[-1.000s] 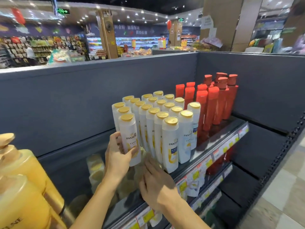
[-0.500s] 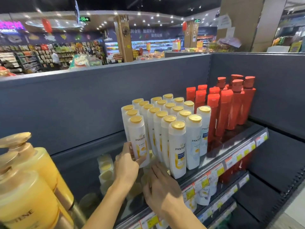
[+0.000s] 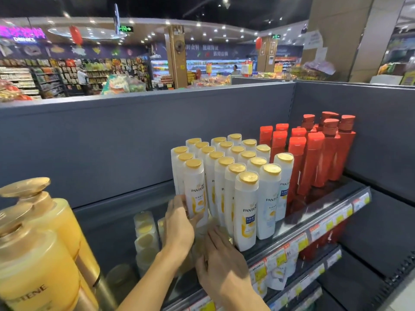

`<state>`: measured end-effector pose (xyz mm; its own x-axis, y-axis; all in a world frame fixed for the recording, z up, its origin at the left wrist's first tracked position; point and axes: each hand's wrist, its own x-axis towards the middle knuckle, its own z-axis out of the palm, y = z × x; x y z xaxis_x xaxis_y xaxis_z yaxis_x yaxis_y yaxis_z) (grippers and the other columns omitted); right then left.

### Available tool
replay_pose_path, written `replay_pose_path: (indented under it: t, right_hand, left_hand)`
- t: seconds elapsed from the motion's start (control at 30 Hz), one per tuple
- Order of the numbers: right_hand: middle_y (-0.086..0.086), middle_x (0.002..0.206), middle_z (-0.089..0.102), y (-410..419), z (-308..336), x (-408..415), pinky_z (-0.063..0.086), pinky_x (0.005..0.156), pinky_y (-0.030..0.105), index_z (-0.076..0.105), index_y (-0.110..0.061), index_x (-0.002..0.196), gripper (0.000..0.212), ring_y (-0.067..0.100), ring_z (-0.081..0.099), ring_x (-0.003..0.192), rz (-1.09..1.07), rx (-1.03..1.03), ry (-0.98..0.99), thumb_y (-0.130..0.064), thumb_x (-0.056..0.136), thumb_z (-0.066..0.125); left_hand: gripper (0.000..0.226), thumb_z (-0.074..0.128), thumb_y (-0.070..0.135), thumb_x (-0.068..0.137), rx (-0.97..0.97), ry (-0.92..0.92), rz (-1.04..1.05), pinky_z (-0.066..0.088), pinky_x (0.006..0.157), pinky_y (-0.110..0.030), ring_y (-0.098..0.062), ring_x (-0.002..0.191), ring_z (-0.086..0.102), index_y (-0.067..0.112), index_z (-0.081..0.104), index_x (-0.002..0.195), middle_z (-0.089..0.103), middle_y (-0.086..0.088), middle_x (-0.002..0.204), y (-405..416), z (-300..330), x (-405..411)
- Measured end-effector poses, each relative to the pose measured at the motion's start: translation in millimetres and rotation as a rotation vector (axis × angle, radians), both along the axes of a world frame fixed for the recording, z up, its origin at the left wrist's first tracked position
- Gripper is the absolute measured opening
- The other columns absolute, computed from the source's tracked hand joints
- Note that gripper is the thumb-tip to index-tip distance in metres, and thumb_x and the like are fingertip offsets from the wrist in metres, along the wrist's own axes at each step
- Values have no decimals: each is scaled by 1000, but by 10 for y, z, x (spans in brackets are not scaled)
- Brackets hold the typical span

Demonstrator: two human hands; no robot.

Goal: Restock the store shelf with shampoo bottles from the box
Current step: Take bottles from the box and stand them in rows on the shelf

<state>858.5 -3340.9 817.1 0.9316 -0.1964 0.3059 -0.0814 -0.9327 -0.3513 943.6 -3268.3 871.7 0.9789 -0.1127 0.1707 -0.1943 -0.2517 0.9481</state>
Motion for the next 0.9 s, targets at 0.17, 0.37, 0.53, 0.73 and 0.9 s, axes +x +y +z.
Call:
replay_pose_path:
  t: [0.17, 0.37, 0.53, 0.73, 0.9]
  right_hand:
    - [-1, 108, 74, -38, -8, -24, 57, 84, 27, 78, -15, 98, 54, 12, 69, 104, -22, -41, 56, -47, 72, 44]
    - [5, 132, 61, -26, -18, -23, 44, 105, 29, 64, -9, 124, 61, 17, 53, 126, -18, -46, 45, -42, 83, 34]
    - [10, 138, 56, -47, -62, 12, 41, 109, 33, 56, -3, 132, 70, 22, 47, 132, -7, -57, 33, -43, 82, 27]
    - [18, 133, 58, -68, -65, -2, 38, 111, 43, 54, 2, 132, 73, 31, 50, 128, 53, -59, 11, -45, 89, 19]
    - [16, 116, 66, -28, 71, -524, 51, 91, 38, 63, 0, 117, 53, 31, 65, 105, 46, -71, -77, -37, 93, 33]
  left_hand:
    - [20, 44, 28, 89, -31, -71, 37, 57, 86, -42, -21, 102, 62, 29, 61, 100, 62, 0, 108, -49, 12, -38]
    - [42, 69, 20, 84, 195, -72, 36, 51, 94, -40, -23, 113, 57, 17, 51, 122, 57, -2, 121, -7, 5, -44]
    - [59, 68, 29, 86, 367, -103, 0, 46, 98, -35, -15, 116, 51, 21, 39, 137, 48, 5, 129, 98, -1, -217]
    - [63, 35, 46, 99, 820, -237, -63, 24, 118, -41, -20, 146, 18, 19, 15, 152, 9, -1, 162, 392, -70, -508]
    - [60, 27, 44, 101, 942, -323, -121, 13, 119, -36, -17, 149, 8, 16, 17, 153, 8, -3, 162, 557, -33, -831]
